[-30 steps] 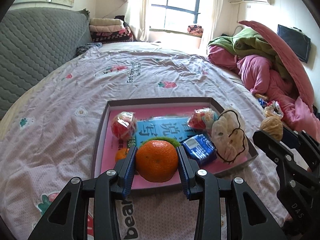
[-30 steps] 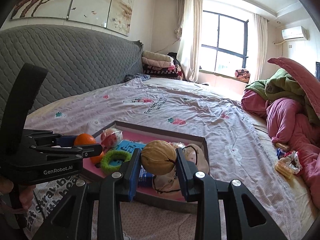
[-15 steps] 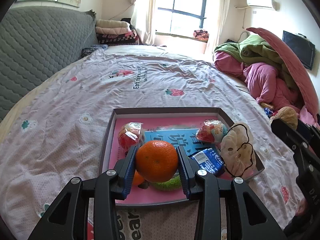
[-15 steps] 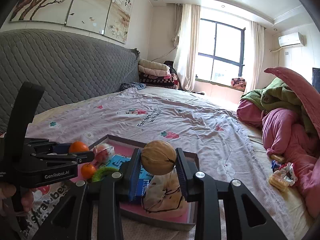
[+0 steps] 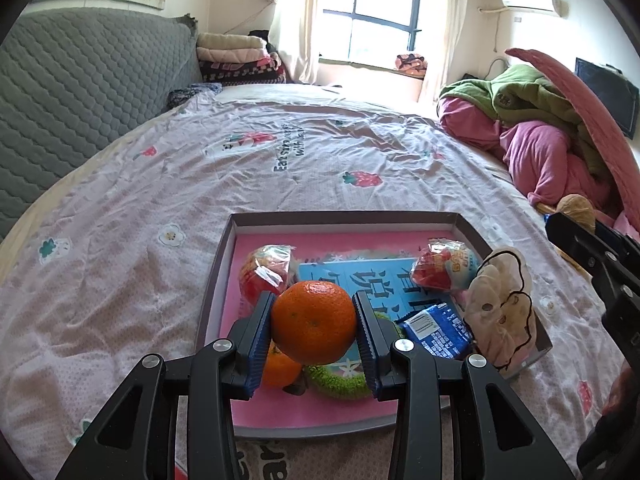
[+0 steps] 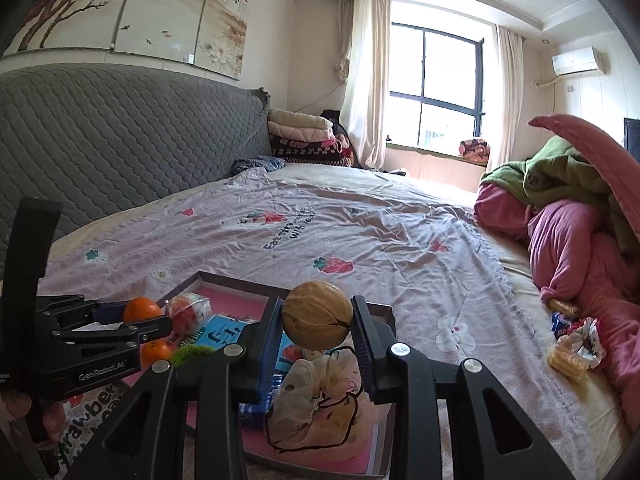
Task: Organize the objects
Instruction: 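Carry the orange into the tray with left tool while right tool carries the ball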
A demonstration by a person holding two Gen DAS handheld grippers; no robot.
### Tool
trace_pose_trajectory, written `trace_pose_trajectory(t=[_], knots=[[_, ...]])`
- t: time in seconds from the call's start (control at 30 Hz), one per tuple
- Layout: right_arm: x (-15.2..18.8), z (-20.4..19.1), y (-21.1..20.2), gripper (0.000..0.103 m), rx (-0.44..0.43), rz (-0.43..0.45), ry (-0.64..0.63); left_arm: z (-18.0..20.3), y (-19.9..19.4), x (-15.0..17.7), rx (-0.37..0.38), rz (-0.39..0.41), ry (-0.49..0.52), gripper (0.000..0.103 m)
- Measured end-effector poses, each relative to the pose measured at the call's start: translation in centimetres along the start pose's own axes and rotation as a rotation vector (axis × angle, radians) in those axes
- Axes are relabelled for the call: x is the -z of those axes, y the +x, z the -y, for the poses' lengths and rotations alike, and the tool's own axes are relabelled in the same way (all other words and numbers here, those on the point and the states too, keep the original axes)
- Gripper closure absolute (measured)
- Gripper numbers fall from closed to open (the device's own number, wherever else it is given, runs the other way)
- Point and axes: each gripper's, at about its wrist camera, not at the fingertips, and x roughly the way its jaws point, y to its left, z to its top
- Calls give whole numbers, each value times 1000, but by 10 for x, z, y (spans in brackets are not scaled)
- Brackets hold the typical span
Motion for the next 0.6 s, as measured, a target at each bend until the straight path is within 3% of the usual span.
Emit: trace_pose_trajectory(t=[0.6], knots=[[22,2,26,69,-22,-99,6,10,14,11,13,-49,37,63]])
